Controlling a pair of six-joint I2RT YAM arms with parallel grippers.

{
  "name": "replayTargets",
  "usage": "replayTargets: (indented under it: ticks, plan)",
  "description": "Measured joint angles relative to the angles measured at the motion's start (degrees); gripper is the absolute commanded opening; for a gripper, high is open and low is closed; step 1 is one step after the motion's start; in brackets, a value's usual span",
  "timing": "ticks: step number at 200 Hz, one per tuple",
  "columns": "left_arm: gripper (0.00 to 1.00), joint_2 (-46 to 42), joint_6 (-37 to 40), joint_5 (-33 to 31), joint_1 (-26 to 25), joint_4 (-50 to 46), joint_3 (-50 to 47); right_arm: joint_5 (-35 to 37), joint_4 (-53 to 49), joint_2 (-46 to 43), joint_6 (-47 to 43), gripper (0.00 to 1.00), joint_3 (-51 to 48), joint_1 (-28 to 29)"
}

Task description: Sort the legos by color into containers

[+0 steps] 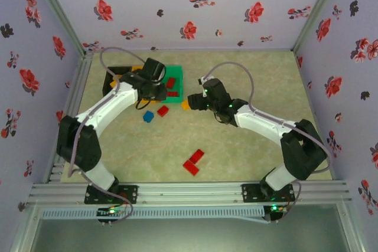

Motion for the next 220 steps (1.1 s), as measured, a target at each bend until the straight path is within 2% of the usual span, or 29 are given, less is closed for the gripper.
replayTargets:
  ticks: [41,49,55,62,68,80,107,136,160,220]
  plan:
    - [0.16,11.5,3.4,-0.1,1.7,1.1,9.8,0.1,0.0,-2.2,1.0,0.76,-2.4,0.0]
    - [0.21,13.6,3.9,0.0,2.2,1.2,12.2,0.1,0.0,-2.6,1.2,0.76,-2.7,0.0]
    - [0.28,15.2,4.3,0.0,2.7,1.2,14.2,0.1,0.0,-3.0,1.3,0.76,-3.0,0.0]
    - [0.48,16.8,4.7,0.0,3.1,1.2,16.3,0.1,0.0,-3.3,1.5,0.76,-3.3,0.0]
    - [0.56,18.4,5.0,0.0,3.6,1.1,18.5,0.1,0.0,-3.6,1.5,0.76,-3.5,0.0]
    - [0.59,21.3,5.4,0.1,4.5,0.9,22.5,0.1,-0.1,-3.8,1.6,0.76,-3.7,0.0]
    - [0.60,24.7,5.8,0.2,5.6,0.4,27.6,0.0,0.0,-3.8,1.6,0.78,-4.2,0.0]
    - [0.61,24.4,5.8,0.6,5.9,-0.7,27.5,-0.6,1.1,-2.1,0.9,0.79,-4.8,0.0]
    - [0.62,21.2,5.7,1.3,5.9,-0.8,23.3,-2.4,3.8,2.1,-0.7,0.79,-4.8,0.0]
    - [0.66,1.1,4.2,2.7,5.9,1.0,5.5,-5.8,5.8,13.4,-4.7,0.79,0.1,0.0]
